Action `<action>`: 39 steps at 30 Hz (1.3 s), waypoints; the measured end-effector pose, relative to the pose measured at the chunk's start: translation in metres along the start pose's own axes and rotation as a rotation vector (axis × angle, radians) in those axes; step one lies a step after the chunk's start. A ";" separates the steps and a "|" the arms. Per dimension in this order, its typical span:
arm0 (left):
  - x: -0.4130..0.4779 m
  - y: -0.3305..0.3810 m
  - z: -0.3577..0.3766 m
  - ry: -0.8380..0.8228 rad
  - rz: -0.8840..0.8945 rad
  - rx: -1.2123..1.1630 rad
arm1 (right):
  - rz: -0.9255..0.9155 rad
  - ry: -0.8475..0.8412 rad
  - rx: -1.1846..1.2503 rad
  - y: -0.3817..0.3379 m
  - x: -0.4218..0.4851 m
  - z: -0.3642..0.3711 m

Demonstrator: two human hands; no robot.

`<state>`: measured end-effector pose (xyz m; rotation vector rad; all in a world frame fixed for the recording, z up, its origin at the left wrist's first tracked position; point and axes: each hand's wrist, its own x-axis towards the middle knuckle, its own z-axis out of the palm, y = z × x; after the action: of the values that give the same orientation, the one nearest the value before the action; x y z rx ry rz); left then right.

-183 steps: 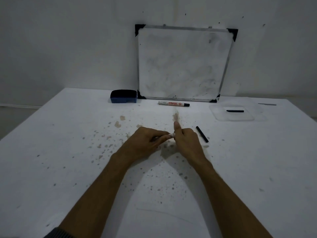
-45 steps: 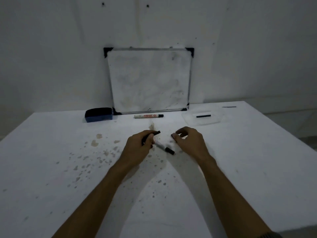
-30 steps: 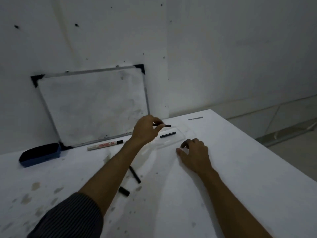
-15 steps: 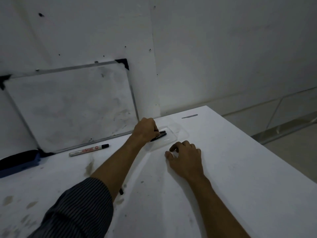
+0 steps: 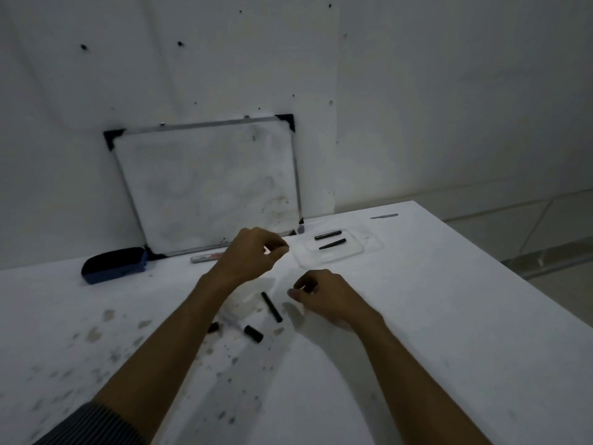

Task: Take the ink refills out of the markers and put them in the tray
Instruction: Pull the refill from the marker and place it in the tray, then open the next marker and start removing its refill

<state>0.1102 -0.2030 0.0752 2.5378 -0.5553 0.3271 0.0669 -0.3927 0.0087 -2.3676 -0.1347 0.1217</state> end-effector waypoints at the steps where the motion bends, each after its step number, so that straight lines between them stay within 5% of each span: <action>1: -0.016 -0.007 -0.006 -0.004 -0.009 -0.014 | 0.003 -0.035 -0.013 -0.011 -0.001 0.008; 7: -0.111 -0.059 -0.026 -0.006 -0.107 -0.032 | 0.019 0.120 -0.183 -0.047 -0.016 0.049; 13: -0.144 -0.068 0.001 0.212 -0.423 0.036 | 0.039 0.289 0.049 -0.046 -0.026 0.066; 17: -0.122 -0.055 0.006 0.062 -0.724 0.133 | -0.044 0.319 0.176 -0.038 -0.036 0.067; 23: -0.099 -0.035 0.010 0.047 -0.844 0.103 | -0.094 0.293 0.091 -0.034 -0.034 0.070; 31: -0.083 -0.033 -0.006 0.161 -0.847 -0.410 | -0.076 0.301 0.230 -0.033 -0.031 0.071; 39: -0.120 -0.059 -0.058 -0.009 -0.609 -1.041 | 0.057 0.074 0.967 -0.065 -0.031 0.070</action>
<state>0.0231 -0.0878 0.0585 1.5649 0.0875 -0.1759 0.0238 -0.3023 0.0055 -1.4081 0.0309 0.0954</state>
